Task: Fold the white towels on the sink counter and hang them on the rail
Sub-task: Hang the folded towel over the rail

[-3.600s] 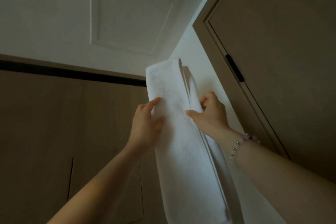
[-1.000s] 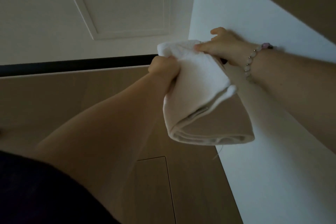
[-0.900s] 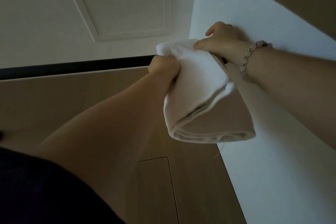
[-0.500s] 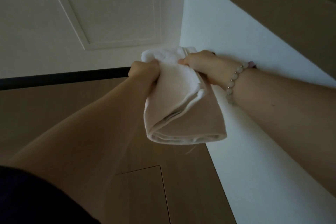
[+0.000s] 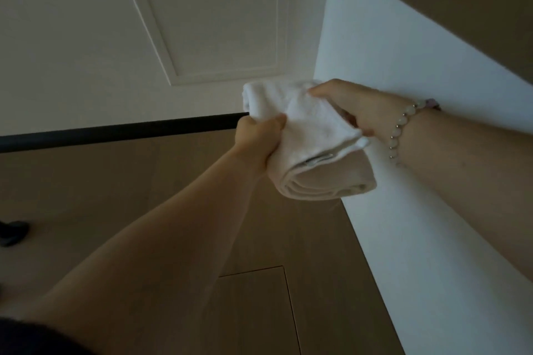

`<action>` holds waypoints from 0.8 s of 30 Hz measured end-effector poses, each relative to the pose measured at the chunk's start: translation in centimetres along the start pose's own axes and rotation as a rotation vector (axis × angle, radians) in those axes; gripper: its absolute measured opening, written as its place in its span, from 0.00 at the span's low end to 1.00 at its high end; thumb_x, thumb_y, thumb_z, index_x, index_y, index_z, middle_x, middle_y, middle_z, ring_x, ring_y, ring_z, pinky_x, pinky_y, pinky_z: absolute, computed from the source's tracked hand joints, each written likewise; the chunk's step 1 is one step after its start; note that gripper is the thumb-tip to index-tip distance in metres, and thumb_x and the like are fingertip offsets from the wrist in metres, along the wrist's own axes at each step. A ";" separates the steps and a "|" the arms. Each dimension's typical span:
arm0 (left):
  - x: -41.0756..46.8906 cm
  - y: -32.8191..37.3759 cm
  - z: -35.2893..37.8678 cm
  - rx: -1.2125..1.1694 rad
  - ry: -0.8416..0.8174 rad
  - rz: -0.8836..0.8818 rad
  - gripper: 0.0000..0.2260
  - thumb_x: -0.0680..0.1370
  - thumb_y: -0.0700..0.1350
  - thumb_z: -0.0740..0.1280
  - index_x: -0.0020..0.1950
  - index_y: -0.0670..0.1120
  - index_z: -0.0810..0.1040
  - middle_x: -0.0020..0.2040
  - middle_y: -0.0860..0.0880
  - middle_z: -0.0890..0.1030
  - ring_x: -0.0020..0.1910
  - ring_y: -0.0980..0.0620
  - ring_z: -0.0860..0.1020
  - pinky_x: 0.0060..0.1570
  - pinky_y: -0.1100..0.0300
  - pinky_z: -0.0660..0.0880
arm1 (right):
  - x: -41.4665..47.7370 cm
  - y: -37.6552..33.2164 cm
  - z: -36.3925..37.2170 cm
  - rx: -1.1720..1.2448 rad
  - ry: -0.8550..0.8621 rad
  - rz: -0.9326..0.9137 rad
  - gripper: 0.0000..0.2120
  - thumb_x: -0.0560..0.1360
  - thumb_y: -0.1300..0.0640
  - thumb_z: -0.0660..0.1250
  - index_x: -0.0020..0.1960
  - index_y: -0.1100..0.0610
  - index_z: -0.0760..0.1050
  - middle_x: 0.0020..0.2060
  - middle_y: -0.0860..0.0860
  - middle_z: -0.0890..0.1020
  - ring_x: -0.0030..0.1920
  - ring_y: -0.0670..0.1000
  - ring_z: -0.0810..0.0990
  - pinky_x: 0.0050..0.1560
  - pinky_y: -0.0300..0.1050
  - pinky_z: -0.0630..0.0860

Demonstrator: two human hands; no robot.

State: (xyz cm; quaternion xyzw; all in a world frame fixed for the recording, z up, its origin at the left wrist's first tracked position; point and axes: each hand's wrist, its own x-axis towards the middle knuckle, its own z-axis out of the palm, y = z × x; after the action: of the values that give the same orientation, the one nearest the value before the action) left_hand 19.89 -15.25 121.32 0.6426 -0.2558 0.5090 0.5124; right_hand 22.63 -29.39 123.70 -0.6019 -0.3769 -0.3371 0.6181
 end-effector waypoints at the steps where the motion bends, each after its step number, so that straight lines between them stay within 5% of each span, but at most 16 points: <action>1: 0.4 0.0 0.0 0.023 0.035 -0.004 0.18 0.76 0.43 0.68 0.63 0.37 0.72 0.54 0.45 0.78 0.52 0.47 0.78 0.43 0.59 0.77 | -0.4 0.0 0.1 0.006 -0.028 0.016 0.11 0.78 0.51 0.61 0.56 0.56 0.72 0.38 0.49 0.74 0.35 0.46 0.74 0.30 0.35 0.72; 4: 1.5 -0.4 -0.8 0.052 0.087 0.001 0.22 0.74 0.47 0.70 0.63 0.37 0.71 0.60 0.42 0.76 0.58 0.44 0.77 0.57 0.53 0.76 | -1.4 1.1 0.3 0.035 -0.030 0.091 0.11 0.75 0.52 0.67 0.49 0.60 0.75 0.40 0.55 0.80 0.40 0.52 0.80 0.44 0.41 0.77; 6: 1.9 -0.6 -1.1 0.060 0.077 0.007 0.22 0.73 0.48 0.71 0.61 0.37 0.73 0.58 0.42 0.78 0.55 0.44 0.78 0.57 0.52 0.76 | -1.5 2.0 0.7 -0.004 0.044 0.136 0.16 0.71 0.52 0.72 0.51 0.61 0.76 0.42 0.58 0.83 0.44 0.55 0.82 0.52 0.47 0.78; 11: 1.1 -1.2 -2.7 -0.011 -0.039 -0.046 0.11 0.73 0.51 0.70 0.48 0.44 0.76 0.46 0.49 0.80 0.44 0.52 0.78 0.40 0.61 0.74 | -0.9 1.3 1.3 0.032 0.182 0.101 0.17 0.69 0.50 0.74 0.45 0.62 0.73 0.38 0.58 0.80 0.41 0.56 0.81 0.48 0.47 0.78; 15: 0.9 -2.0 -4.4 0.041 -0.170 -0.048 0.24 0.69 0.61 0.70 0.58 0.47 0.78 0.51 0.50 0.82 0.47 0.54 0.79 0.45 0.61 0.73 | -0.3 0.0 1.0 0.027 0.174 0.055 0.17 0.71 0.52 0.73 0.50 0.63 0.74 0.40 0.58 0.79 0.40 0.54 0.79 0.43 0.44 0.76; 17: 1.2 -2.5 -4.8 0.082 -0.244 -0.027 0.32 0.63 0.66 0.68 0.60 0.48 0.78 0.53 0.49 0.83 0.51 0.51 0.81 0.56 0.55 0.74 | -0.2 0.1 0.9 0.008 0.162 0.060 0.20 0.70 0.51 0.73 0.54 0.63 0.75 0.44 0.59 0.81 0.44 0.55 0.81 0.45 0.45 0.78; 22: 0.8 -4.5 -3.9 0.010 -0.320 -0.017 0.18 0.75 0.60 0.61 0.52 0.48 0.82 0.47 0.48 0.85 0.51 0.49 0.81 0.62 0.50 0.71 | -0.5 1.9 0.6 -0.012 0.131 0.158 0.27 0.66 0.40 0.73 0.57 0.58 0.75 0.47 0.54 0.81 0.50 0.53 0.80 0.50 0.45 0.76; 24: 0.6 -5.1 -3.5 -0.067 -0.300 -0.003 0.15 0.77 0.57 0.61 0.48 0.49 0.82 0.44 0.48 0.85 0.50 0.49 0.81 0.62 0.49 0.71 | -1.1 2.8 0.2 -0.007 0.084 0.195 0.34 0.57 0.34 0.74 0.56 0.53 0.76 0.51 0.52 0.80 0.53 0.52 0.78 0.54 0.48 0.75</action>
State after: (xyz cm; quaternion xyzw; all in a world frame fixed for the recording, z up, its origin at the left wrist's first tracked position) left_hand 23.05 -10.16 119.74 0.6942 -0.3453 0.3976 0.4905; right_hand 24.53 -29.07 121.35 -0.6233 -0.2892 -0.3016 0.6610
